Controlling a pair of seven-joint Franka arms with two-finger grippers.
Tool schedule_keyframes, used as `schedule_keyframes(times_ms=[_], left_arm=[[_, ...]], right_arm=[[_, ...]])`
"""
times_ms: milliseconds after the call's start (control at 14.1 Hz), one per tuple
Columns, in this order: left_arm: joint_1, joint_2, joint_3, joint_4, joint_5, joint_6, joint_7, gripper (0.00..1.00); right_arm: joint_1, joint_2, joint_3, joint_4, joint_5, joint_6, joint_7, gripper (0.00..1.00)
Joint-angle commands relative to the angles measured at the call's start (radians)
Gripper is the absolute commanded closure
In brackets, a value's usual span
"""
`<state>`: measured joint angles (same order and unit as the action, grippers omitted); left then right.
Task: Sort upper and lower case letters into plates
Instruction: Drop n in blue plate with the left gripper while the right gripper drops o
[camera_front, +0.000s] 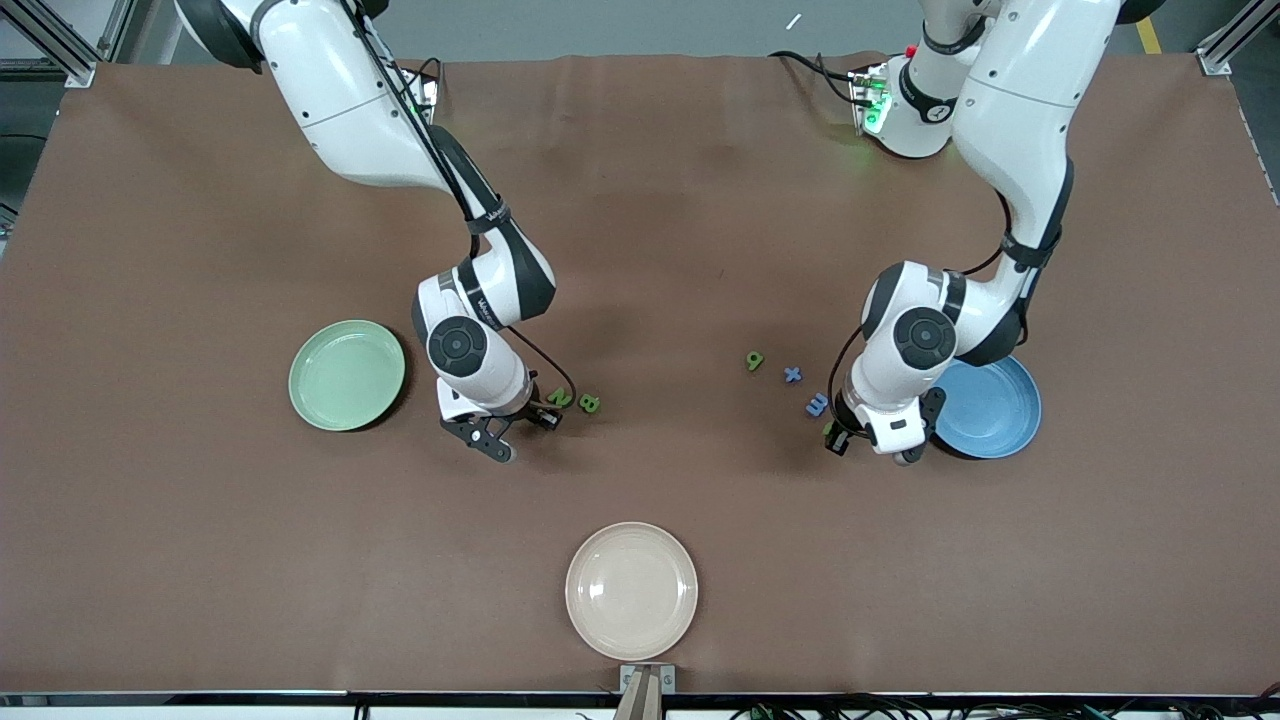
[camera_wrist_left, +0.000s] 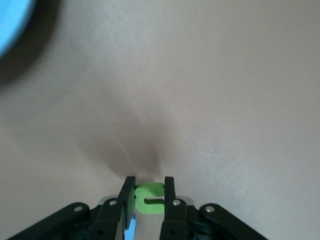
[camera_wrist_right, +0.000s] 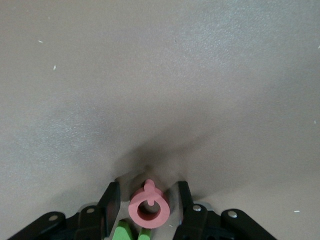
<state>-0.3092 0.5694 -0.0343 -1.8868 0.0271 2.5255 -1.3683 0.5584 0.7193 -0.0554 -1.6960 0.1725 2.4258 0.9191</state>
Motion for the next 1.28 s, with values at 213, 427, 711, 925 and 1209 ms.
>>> schedule_keyframes(times_ms=[213, 427, 711, 925, 1209], left_arm=[[0.105, -0.195, -0.002, -0.034, 0.022, -0.258, 0.377, 0.74], [0.163, -0.226, -0.001, -0.073, 0.022, -0.301, 0.63, 0.74], [0.28, -0.23, -0.001, -0.118, 0.078, -0.303, 0.996, 0.74], [0.332, -0.2, -0.001, -0.126, 0.096, -0.28, 1.159, 0.73], [0.361, -0.168, -0.002, -0.181, 0.152, -0.17, 1.195, 0.73]], right_arm=[[0.018, 0.008, -0.012, 0.006, -0.002, -0.001, 0.052, 0.84], [0.006, 0.0, -0.012, 0.012, -0.002, -0.01, 0.046, 0.99], [-0.061, -0.037, -0.015, 0.048, -0.004, -0.111, -0.041, 0.99], [-0.158, -0.112, -0.014, 0.039, -0.001, -0.236, -0.236, 0.99], [-0.241, -0.222, -0.015, -0.097, -0.002, -0.268, -0.408, 0.99]])
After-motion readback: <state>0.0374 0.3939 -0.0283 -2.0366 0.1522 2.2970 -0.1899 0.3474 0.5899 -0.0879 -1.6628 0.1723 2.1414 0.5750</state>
